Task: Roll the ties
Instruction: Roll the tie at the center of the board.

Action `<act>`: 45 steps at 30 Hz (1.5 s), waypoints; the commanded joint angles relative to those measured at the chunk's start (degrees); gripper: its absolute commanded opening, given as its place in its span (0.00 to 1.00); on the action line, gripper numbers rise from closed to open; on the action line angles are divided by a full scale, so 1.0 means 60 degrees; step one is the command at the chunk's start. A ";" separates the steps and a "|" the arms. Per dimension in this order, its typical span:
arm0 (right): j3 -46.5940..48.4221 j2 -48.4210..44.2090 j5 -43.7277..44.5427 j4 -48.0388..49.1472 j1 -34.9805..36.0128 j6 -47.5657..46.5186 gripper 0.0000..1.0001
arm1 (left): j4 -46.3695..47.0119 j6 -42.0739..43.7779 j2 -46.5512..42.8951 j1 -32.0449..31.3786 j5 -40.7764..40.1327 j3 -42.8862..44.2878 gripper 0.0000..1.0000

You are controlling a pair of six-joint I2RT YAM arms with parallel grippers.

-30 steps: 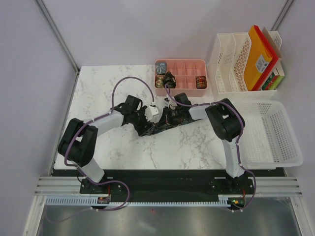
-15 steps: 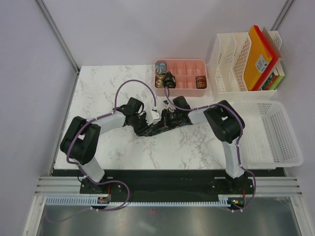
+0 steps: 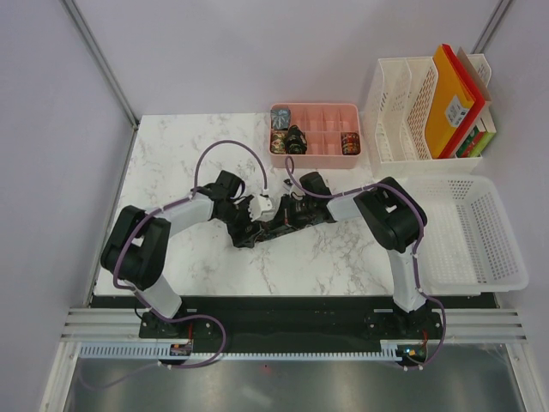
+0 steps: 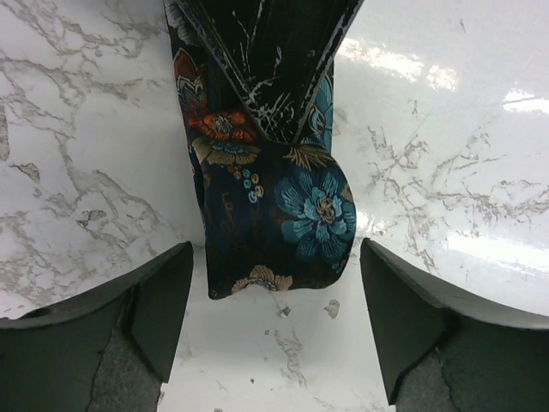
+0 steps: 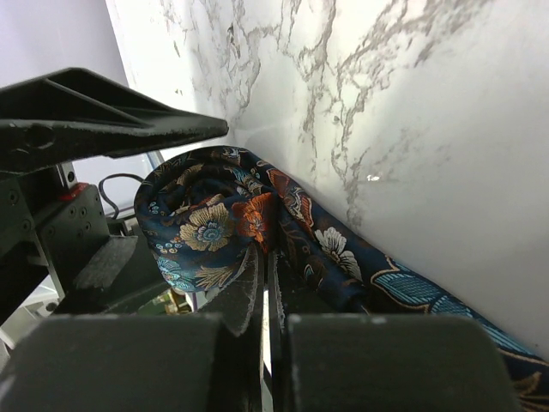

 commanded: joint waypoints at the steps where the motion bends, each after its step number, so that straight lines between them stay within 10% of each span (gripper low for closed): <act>1: -0.0112 0.0340 0.0789 -0.0702 0.0071 -0.0256 0.00 | 0.0798 -0.0564 -0.0065 -0.0282 -0.0506 -0.0038 0.86; 18: 0.0122 0.0398 0.0540 -0.0761 0.0057 -0.0241 0.01 | 0.1168 0.0256 0.0228 -0.0840 -0.0859 -0.0712 0.60; 34: 0.0899 -0.0714 -0.0133 -0.1523 -0.0515 -0.0564 0.29 | 0.0933 0.0140 0.0331 -0.0840 -0.1123 -0.0669 0.38; 45: 0.0049 -0.0716 -0.0617 0.1466 -0.0252 0.1619 0.47 | 0.0860 0.0110 0.0361 -0.0826 -0.1064 -0.0640 0.33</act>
